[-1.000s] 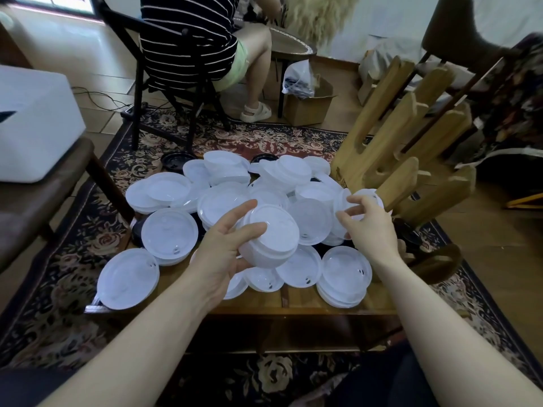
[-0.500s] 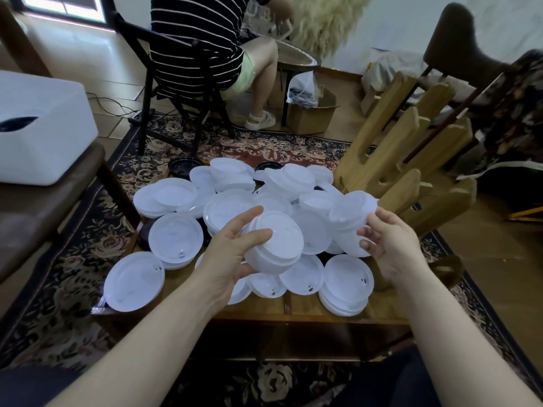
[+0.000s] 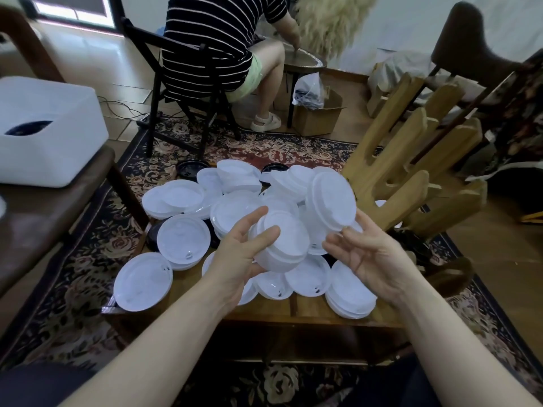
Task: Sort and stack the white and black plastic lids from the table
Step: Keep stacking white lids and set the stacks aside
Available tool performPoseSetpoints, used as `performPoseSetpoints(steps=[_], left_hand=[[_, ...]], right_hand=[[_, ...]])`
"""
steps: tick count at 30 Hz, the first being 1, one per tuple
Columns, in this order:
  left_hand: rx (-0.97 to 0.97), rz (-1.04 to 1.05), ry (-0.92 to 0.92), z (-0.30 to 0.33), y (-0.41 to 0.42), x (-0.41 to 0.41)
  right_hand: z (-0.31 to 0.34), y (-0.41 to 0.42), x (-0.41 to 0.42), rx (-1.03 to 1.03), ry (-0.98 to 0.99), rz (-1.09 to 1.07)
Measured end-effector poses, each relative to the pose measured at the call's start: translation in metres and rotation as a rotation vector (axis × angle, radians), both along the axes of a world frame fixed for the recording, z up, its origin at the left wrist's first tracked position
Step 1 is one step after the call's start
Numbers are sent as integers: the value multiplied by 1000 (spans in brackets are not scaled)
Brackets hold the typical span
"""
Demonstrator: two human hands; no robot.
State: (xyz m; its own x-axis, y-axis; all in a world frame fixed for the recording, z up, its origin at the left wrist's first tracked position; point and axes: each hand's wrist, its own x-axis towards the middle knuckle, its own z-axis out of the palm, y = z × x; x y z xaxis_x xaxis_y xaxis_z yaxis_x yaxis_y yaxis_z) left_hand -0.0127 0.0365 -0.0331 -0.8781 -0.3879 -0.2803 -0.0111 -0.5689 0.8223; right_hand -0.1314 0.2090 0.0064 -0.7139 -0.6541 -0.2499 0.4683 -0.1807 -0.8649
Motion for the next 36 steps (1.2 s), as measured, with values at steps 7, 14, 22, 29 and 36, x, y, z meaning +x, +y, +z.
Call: performPoseSetpoints(steps=[7,14,22,29,36], left_hand=[[-54,6,-16,1,-1,0],[-44,-18,-19,4,-1,3],[-34,-79,-15,7,3,3],[-79,-103,-13,3,3,3],[-101,-73,9,2,5,3]], right_hand=[[-13,-12,26,251,325,160],[-20,-10,20,425,561,109],[-25,-16,23,437,668,136],[-30,-18,24,502,729,151],[-23,-14,19,534,788,140]])
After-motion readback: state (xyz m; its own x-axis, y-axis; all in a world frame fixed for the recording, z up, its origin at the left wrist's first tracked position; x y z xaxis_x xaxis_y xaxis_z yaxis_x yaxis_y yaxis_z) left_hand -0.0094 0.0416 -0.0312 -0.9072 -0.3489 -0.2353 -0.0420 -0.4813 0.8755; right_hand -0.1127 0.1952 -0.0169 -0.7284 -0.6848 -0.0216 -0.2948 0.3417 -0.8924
